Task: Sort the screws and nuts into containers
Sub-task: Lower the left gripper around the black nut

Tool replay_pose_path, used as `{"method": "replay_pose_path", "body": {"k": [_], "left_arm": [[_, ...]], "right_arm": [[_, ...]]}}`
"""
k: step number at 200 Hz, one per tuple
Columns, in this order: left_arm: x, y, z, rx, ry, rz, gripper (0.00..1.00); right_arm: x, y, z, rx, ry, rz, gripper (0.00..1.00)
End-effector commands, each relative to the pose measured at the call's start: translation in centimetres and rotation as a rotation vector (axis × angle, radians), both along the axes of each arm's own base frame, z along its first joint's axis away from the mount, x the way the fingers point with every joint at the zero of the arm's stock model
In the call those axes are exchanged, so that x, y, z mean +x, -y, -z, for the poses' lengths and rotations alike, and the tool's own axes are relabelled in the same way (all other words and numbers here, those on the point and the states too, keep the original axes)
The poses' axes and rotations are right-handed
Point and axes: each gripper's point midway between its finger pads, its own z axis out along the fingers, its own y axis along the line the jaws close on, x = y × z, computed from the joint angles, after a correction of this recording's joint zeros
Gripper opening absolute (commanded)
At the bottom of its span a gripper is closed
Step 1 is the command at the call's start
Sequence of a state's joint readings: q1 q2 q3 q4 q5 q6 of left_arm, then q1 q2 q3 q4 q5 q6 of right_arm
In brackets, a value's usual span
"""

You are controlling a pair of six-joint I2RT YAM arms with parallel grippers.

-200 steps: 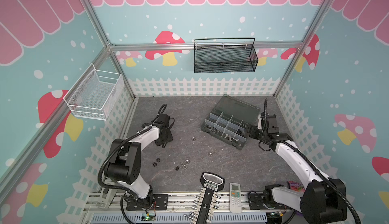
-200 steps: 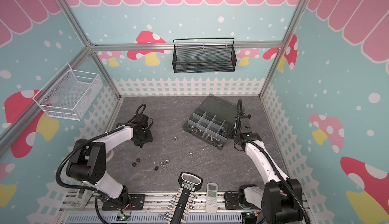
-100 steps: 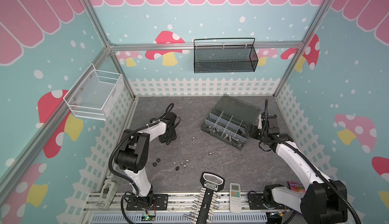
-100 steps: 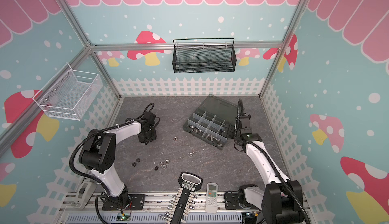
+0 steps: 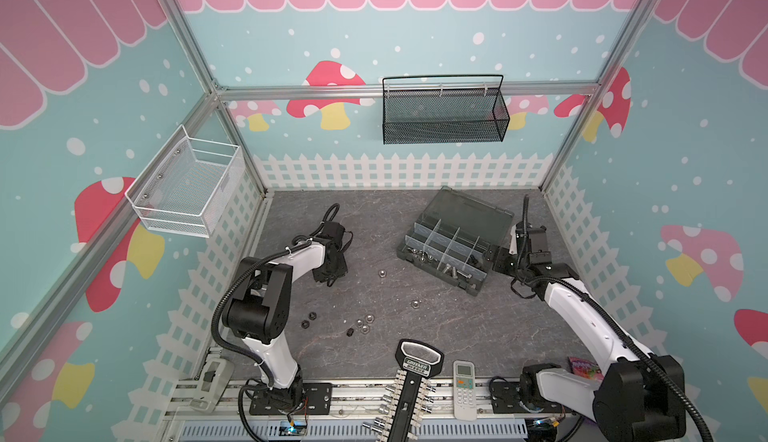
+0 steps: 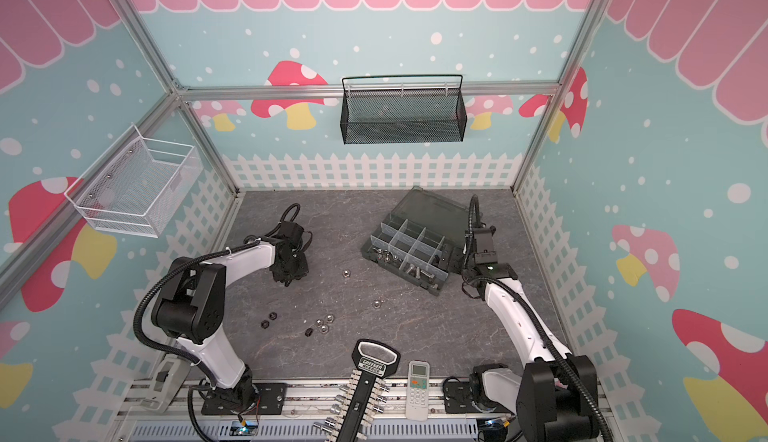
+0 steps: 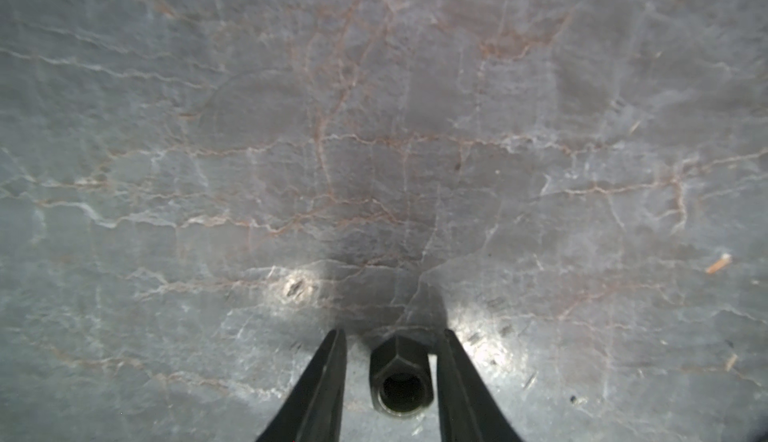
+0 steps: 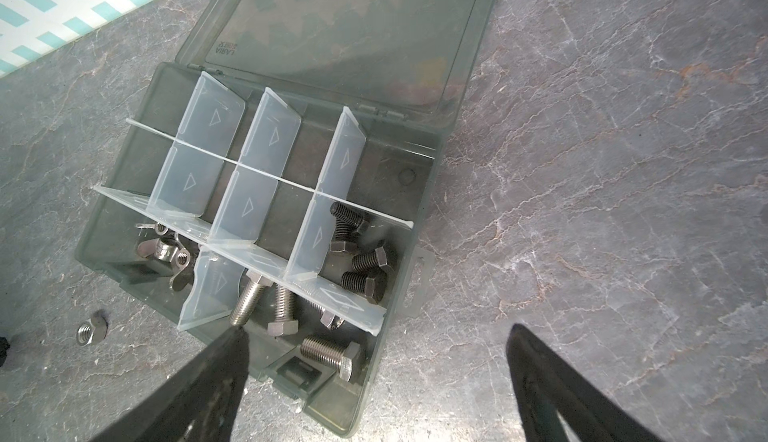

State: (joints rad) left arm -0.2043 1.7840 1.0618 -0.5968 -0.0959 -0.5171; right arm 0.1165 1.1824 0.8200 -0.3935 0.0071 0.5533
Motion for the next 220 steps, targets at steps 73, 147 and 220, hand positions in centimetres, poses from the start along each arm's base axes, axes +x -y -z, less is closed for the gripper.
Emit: {"method": "replay_pose_path", "body": {"k": [73,147,220], "left_arm": [[-3.0,0.1,1.9,-0.076,-0.087,-0.036,0.28],[-3.7,-0.3,1.7,-0.002,-0.113,-0.024,0.19],[-1.8,3.3,-1.5,-0.009,-0.007,0.056,0.15]], "right_arm": [[-0.2,0.1,0.5,0.012,-0.013,0.014,0.98],[-0.4,0.2,0.5,0.013,-0.010,0.020,0.98],[-0.2,0.2,0.5,0.012,-0.009,0.022,0.98]]}}
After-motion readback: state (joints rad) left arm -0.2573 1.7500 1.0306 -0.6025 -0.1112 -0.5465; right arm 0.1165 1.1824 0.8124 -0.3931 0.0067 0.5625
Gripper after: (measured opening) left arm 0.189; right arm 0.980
